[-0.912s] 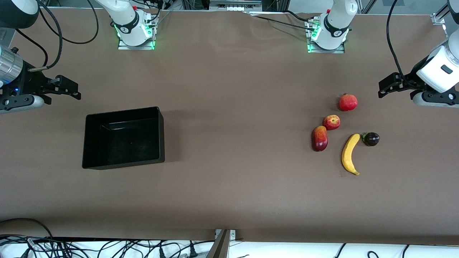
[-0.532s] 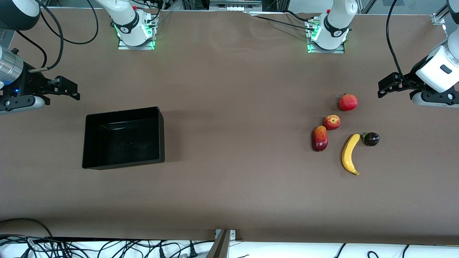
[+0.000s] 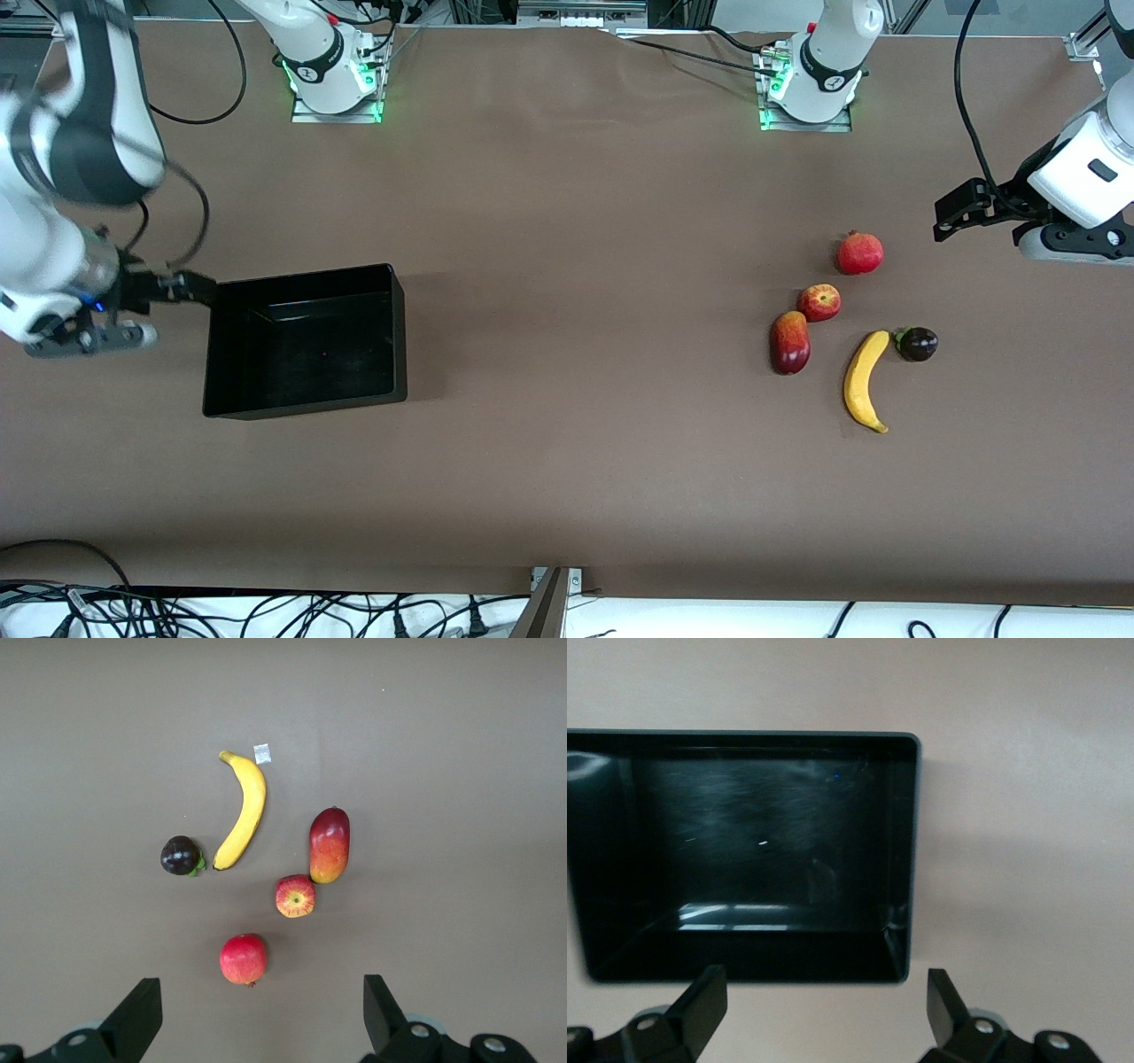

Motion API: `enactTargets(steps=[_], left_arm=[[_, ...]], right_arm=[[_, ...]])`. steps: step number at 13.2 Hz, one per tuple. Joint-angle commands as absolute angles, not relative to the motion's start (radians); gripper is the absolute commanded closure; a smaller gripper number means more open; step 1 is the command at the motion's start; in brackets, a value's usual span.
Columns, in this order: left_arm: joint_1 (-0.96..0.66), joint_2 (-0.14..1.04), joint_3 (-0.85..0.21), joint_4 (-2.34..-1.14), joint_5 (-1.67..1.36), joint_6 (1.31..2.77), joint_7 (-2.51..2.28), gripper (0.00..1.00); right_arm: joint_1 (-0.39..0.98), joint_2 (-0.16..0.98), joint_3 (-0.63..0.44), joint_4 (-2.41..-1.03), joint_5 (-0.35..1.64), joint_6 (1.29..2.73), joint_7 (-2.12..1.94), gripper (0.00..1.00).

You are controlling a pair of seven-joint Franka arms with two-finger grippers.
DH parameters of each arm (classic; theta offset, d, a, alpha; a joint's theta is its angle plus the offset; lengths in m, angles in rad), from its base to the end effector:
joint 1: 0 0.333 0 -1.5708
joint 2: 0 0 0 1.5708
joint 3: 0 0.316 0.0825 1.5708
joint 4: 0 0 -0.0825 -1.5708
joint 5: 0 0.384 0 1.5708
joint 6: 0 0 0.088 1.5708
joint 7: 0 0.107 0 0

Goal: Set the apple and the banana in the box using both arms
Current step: 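Grip the black box rim with the right gripper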

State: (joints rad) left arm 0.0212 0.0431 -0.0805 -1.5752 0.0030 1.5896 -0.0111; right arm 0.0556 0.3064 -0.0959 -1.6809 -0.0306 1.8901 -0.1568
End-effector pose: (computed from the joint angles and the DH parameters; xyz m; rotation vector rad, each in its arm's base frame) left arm 0.5675 -0.0324 0.5999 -3.1398 0.0758 0.0449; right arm 0.6352 -0.0227 0.4154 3.0832 0.2015 -0.1564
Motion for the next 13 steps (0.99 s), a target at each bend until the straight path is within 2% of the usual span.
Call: enactTargets(steps=[1, 4, 8, 10, 13], left_arm=[[0.021, 0.038, -0.084, -1.565, 0.023, 1.571, 0.008, 0.00], [0.021, 0.037, -0.087, -1.565, 0.021, 1.551, 0.006, 0.00], [0.020, 0.037, -0.089, -1.565, 0.021, 1.545, 0.008, 0.00], [0.020, 0.037, -0.089, -1.563, 0.021, 1.545, 0.006, 0.00], [0.020, 0.037, -0.089, -1.563, 0.021, 1.543, 0.008, 0.00]], right_arm=[[0.025, 0.357, -0.109, -1.762, -0.034, 2.027, -0.190, 0.00], [-0.017, 0.446, -0.107, -1.787, -0.005, 2.109, -0.253, 0.00], [-0.067, 0.477, -0.107, -1.860, 0.055, 2.192, -0.328, 0.03], [-0.069, 0.476, -0.107, -1.897, 0.055, 2.218, -0.347, 0.23], [-0.074, 0.476, -0.109, -1.914, 0.055, 2.218, -0.347, 0.69]])
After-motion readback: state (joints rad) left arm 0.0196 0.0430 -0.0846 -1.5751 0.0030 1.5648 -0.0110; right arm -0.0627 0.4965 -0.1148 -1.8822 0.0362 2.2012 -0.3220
